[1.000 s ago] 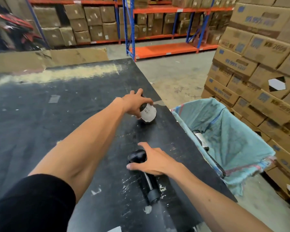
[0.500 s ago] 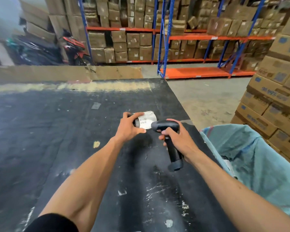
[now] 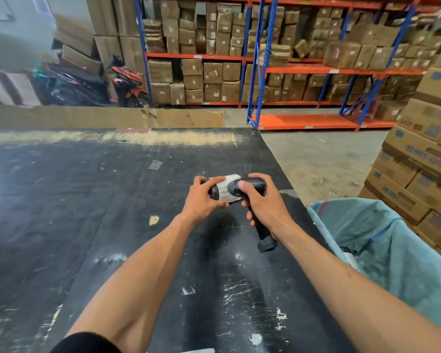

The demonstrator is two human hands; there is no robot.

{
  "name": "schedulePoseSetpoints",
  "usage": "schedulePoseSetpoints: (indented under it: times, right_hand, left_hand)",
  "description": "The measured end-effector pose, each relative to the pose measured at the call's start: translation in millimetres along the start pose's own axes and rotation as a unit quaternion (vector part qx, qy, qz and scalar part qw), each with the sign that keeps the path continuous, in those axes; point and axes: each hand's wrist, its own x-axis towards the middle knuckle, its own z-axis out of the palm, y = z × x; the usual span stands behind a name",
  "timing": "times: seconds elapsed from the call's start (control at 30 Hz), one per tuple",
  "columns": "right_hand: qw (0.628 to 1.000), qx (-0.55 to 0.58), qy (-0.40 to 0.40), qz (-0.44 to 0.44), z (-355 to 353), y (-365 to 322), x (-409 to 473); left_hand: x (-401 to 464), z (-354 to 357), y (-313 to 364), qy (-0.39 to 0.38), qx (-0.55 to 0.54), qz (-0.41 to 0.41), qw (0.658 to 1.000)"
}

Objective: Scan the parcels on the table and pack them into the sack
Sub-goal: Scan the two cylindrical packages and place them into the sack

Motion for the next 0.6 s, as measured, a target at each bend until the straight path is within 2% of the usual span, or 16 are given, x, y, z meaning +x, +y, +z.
schedulePoseSetpoints:
  times: [0.6]
  right_hand:
    - [0.999,-0.011,0.045,-0.021,-34,4,-13]
  left_hand:
    - [2,25,28,-0.025,-0.005,0.023,0.999]
